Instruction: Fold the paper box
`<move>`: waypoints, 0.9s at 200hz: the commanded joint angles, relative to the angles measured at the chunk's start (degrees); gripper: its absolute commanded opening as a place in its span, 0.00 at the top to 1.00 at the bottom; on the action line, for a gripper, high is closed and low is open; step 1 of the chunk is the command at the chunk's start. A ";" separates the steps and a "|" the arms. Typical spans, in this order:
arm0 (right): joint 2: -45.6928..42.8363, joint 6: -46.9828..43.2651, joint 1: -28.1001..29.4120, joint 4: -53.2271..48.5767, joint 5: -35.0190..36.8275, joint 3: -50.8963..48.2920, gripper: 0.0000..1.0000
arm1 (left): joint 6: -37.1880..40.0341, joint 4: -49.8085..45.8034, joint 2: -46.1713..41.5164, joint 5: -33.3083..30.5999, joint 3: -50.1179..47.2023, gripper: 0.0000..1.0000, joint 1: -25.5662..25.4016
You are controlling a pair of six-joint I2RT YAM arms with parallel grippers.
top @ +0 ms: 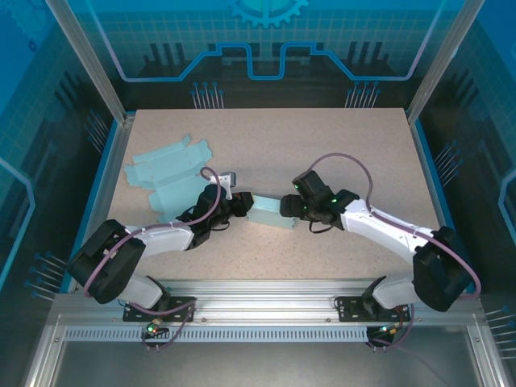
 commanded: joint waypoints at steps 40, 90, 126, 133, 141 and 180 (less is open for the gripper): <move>-0.74 -1.01 -5.88 1.22 -6.84 -10.03 0.59 | 0.70 -18.61 1.61 -4.13 -4.06 0.79 -0.05; 2.21 -0.94 -6.39 3.68 -9.06 -12.34 0.80 | 1.08 -19.31 0.34 -3.76 -3.98 0.79 -0.02; 1.94 -1.25 -6.43 3.60 -8.95 -11.76 0.79 | 5.93 -23.29 -4.42 -3.04 -0.72 0.68 -0.09; 1.70 -1.27 -6.39 3.36 -8.72 -11.29 0.79 | 7.75 -24.79 -5.83 -2.82 0.66 0.64 -0.02; 1.46 -1.27 -6.38 3.05 -8.40 -11.07 0.78 | 9.93 -26.59 -7.51 -2.75 2.40 0.59 -0.08; 0.04 -0.49 -6.06 3.00 -7.64 -10.30 0.76 | 19.85 -36.11 -12.22 -3.75 11.70 0.36 -0.05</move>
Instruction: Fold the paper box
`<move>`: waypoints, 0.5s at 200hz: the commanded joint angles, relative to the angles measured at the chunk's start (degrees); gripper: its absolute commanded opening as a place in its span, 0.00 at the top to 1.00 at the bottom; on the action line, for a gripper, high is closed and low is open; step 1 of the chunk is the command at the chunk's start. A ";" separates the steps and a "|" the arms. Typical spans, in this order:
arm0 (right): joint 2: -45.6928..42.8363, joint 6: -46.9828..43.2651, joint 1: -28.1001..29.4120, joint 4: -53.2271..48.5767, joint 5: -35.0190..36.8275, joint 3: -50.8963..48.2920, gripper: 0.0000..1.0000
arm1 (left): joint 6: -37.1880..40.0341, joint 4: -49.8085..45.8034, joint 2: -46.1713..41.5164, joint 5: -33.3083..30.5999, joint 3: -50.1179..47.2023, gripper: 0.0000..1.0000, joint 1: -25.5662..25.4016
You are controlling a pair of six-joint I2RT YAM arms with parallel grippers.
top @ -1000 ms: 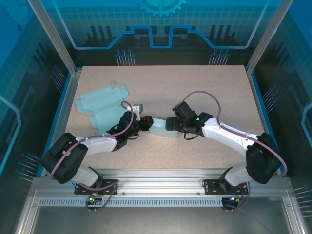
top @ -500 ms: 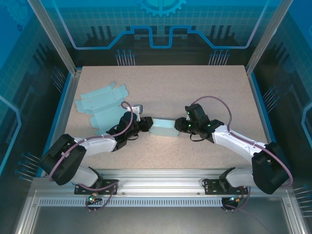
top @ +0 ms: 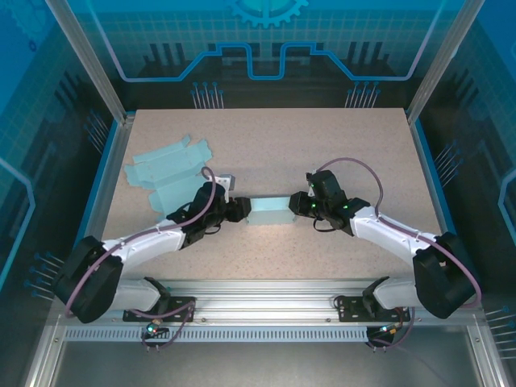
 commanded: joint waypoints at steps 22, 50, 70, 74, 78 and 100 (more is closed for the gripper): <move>1.18 -0.38 0.06 -13.34 3.06 -1.72 0.76 | 19.57 -13.16 -1.27 3.13 9.79 0.24 0.15; 0.80 -0.85 1.04 -14.37 3.47 -0.16 0.75 | 38.37 -13.38 0.86 12.12 10.49 0.19 -0.68; 0.84 -1.00 1.73 -15.23 3.96 0.99 0.73 | 49.63 -14.28 2.34 15.20 10.83 0.08 -1.92; 0.92 -1.04 1.92 -15.55 4.10 1.25 0.72 | 51.26 -14.45 2.66 15.74 10.94 0.08 -1.90; 1.07 -1.05 2.04 -15.82 4.20 1.69 0.72 | 52.58 -14.43 2.96 16.15 11.13 0.07 -1.91; 1.75 -1.43 2.89 -17.01 4.81 3.38 0.71 | 58.29 -16.12 5.80 16.15 14.05 0.01 -1.97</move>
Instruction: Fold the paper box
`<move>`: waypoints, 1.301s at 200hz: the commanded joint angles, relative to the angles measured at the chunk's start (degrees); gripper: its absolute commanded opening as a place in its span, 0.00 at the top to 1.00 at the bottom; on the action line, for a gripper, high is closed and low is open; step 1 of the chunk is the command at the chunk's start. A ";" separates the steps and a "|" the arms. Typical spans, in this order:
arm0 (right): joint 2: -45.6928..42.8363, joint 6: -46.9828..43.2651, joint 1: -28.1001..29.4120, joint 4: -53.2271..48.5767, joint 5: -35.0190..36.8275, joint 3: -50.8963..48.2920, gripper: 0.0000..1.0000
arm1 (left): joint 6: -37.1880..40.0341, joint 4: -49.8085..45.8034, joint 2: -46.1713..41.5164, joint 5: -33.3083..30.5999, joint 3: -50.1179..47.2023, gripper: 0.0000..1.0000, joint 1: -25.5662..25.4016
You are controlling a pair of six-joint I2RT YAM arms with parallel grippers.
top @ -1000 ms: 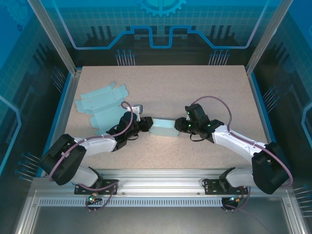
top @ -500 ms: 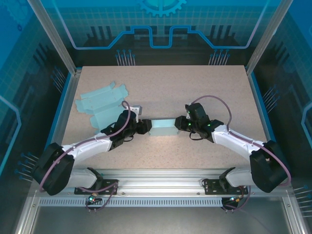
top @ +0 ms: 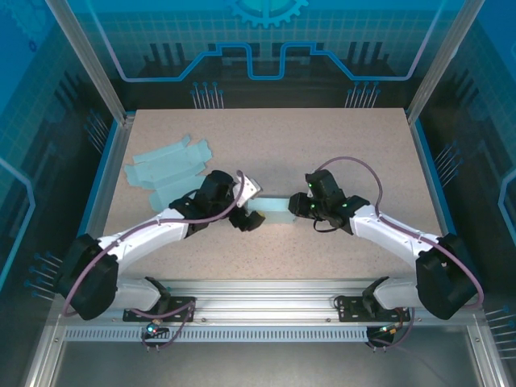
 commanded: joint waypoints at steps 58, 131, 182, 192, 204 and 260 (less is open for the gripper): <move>3.66 -1.58 1.92 -11.02 3.15 2.77 0.70 | 20.77 -13.10 14.03 1.82 14.24 0.02 -0.33; 2.58 -2.52 1.92 -12.85 3.99 4.27 0.70 | 22.41 -18.08 19.78 -2.85 19.11 0.36 -1.43; -2.25 -3.35 1.73 -15.86 5.76 4.61 0.67 | 22.99 -17.60 22.92 -8.45 21.70 0.58 -2.39; -3.84 -3.78 1.73 -16.82 6.24 4.62 0.62 | 23.18 -16.00 23.02 -9.67 21.81 0.59 -2.78; -6.11 -4.35 1.61 -18.58 7.12 4.62 0.53 | 23.96 -13.19 23.26 -11.64 21.70 0.59 -3.37; -23.31 -5.36 1.83 -32.67 19.33 6.29 0.12 | 32.88 2.90 32.46 -20.48 28.05 0.58 -5.72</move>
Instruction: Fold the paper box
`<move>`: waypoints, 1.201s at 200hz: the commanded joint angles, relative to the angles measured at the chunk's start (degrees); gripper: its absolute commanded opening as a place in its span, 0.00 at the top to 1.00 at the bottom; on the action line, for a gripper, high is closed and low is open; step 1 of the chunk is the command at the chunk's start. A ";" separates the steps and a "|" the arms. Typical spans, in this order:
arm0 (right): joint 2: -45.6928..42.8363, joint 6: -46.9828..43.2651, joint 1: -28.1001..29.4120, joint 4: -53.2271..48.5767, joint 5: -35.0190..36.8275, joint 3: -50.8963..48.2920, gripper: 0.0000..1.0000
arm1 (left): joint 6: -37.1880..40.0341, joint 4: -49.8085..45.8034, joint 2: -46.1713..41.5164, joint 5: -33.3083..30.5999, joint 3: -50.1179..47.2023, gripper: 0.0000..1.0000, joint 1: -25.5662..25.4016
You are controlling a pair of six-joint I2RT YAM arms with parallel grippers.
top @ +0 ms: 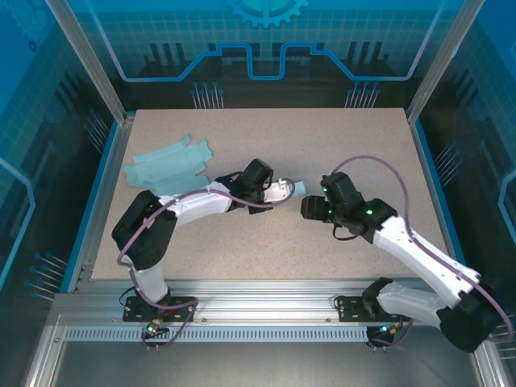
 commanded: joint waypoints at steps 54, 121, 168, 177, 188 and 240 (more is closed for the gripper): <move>-17.42 3.30 0.74 -18.07 15.36 2.91 0.00 | 13.27 12.51 20.73 -5.77 22.34 0.58 -0.97; -28.31 4.45 0.83 -17.73 18.95 0.72 0.00 | 13.47 10.74 28.99 -5.41 31.98 0.26 -1.39; -28.90 1.06 0.79 -15.67 15.51 0.72 0.00 | 8.16 11.84 22.16 -4.31 25.11 0.01 -3.44; -28.43 0.58 0.80 -15.39 15.40 0.72 0.00 | 7.44 12.95 19.21 -3.99 22.10 0.01 -4.24; -27.75 -0.06 0.81 -15.16 15.57 0.72 0.00 | 5.82 14.44 14.99 -3.51 17.79 0.01 -5.42; -26.55 -2.74 0.76 -11.98 16.15 -0.03 0.00 | -16.00 21.05 -10.49 -11.15 -2.58 0.01 -6.00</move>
